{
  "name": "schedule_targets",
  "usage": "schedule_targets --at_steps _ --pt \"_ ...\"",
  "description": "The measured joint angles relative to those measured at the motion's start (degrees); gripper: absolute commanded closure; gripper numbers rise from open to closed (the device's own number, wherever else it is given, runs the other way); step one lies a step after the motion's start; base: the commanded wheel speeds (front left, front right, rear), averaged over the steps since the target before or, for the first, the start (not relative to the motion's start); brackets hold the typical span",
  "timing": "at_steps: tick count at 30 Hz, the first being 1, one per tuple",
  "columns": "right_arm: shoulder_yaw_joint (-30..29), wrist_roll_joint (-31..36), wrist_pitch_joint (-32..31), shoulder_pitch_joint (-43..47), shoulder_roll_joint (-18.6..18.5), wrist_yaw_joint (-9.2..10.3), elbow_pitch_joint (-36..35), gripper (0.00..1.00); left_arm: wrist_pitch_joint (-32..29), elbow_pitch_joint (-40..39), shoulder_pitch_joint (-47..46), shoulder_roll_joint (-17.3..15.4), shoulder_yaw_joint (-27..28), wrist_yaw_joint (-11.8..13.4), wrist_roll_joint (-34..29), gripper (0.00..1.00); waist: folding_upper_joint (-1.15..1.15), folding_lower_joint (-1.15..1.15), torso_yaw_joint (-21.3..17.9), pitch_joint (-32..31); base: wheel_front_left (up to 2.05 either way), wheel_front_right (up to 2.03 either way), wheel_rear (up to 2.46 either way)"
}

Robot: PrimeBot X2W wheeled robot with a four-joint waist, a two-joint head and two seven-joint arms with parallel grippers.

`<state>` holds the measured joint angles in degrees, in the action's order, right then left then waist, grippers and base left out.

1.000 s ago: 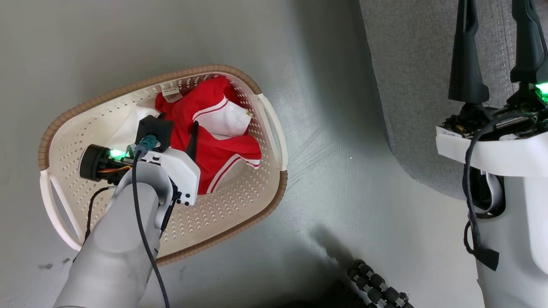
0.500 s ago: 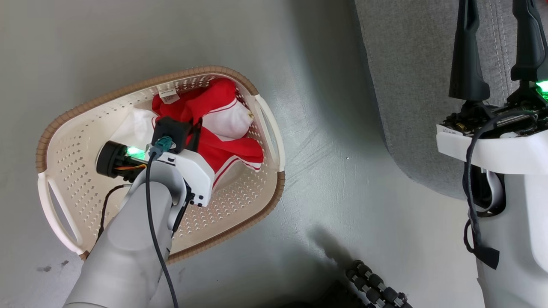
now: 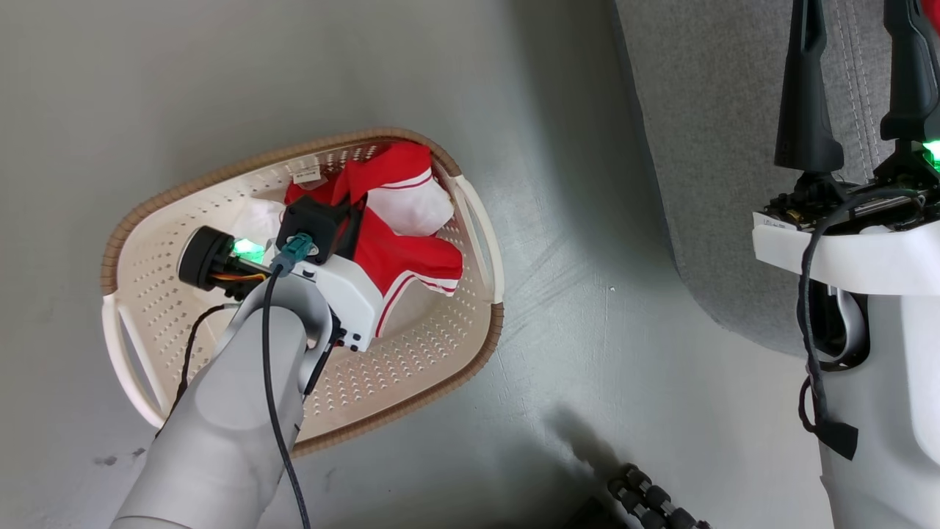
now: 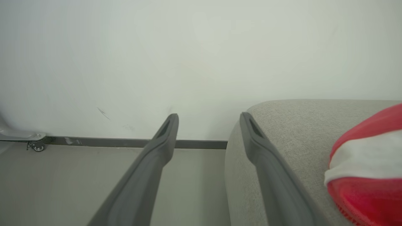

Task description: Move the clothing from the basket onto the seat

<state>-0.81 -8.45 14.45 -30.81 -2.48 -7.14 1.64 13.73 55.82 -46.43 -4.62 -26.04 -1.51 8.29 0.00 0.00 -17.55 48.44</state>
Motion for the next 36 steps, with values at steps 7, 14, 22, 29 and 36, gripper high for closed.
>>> schedule_targets --at_steps 7,14,22,29,36 --pt "-0.02 1.41 0.0 0.01 -0.01 0.0 0.58 0.0 0.51 -2.76 0.01 -0.15 -0.22 0.52 -1.08 1.0 0.0 0.0 1.29 -2.06 0.0 0.0 0.0" --pt "0.1 2.7 0.0 0.19 -0.08 0.0 1.59 0.0 0.67 -10.4 0.09 -0.9 1.44 2.03 -1.04 1.0 0.0 0.0 3.03 -4.89 0.0 0.0 0.0" --pt "0.81 4.04 0.0 0.45 -0.32 0.0 2.46 0.0 0.68 -19.62 1.84 -2.59 4.22 3.61 -0.86 1.0 0.0 0.0 4.9 -8.14 0.0 0.0 0.0" --pt "1.4 4.14 0.0 1.55 -0.34 0.0 4.08 0.0 0.74 -26.59 3.27 -4.03 6.37 4.76 -0.78 1.0 0.0 0.0 6.56 -11.54 0.0 0.0 0.0" --pt "1.93 4.92 0.0 2.06 -1.41 0.0 5.9 0.0 0.75 -31.76 6.28 -5.66 8.09 5.56 -0.78 1.0 0.0 0.0 8.2 -15.44 0.0 0.0 0.0"
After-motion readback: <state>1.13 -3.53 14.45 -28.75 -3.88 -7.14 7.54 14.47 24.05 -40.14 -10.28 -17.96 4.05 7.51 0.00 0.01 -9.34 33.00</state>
